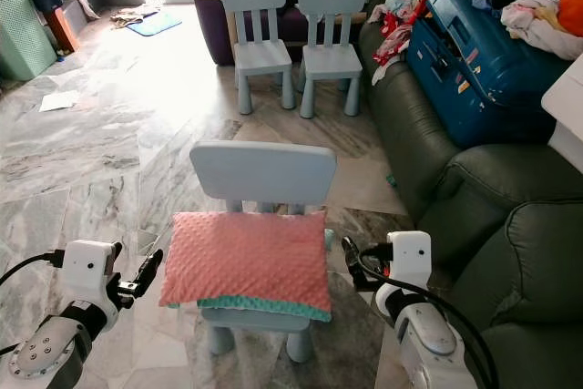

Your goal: Move the pillow to the sofa

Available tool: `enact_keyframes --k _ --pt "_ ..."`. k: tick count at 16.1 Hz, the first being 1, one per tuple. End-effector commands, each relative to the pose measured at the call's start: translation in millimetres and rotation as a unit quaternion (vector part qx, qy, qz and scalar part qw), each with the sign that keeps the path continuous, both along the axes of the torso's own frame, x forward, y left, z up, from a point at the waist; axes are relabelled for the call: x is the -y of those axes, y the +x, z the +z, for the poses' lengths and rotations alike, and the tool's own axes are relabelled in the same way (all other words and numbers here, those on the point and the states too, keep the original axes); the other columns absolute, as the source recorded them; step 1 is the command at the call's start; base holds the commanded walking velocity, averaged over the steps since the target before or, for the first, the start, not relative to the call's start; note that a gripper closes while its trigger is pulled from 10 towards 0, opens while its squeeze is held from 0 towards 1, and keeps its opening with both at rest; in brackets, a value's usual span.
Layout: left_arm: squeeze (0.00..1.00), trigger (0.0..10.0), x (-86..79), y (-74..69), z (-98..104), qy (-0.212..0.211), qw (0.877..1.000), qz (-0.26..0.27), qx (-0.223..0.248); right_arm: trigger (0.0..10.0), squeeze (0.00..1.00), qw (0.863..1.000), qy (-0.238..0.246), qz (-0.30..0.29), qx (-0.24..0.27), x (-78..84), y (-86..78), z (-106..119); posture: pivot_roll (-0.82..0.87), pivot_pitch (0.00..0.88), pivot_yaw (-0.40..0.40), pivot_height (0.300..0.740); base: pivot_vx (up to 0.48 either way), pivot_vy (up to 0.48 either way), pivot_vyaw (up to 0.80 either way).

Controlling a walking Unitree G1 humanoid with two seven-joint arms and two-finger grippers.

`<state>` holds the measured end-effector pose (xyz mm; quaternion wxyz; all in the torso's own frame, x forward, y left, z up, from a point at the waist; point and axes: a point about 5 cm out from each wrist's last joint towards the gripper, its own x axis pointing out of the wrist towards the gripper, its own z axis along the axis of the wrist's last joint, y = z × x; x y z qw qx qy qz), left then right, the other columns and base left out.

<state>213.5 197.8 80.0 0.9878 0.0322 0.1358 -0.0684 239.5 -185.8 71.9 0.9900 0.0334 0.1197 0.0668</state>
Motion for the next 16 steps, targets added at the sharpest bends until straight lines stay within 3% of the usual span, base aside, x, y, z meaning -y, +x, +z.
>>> enact_keyframes --k 1,16 --pt "0.00 10.0 -2.9 -2.5 -3.3 0.008 1.000 0.003 -0.007 10.0 0.00 1.000 0.001 0.006 0.005 -1.6 -1.2 4.3 -0.05 0.123 -0.015 0.740 0.000 0.000 0.00" --pt "0.00 10.0 -9.6 -2.8 -4.0 0.019 1.000 0.011 -0.006 10.0 0.00 1.000 -0.008 0.026 0.002 -7.2 2.6 2.1 -0.02 0.115 -0.016 0.736 0.000 0.000 0.00"
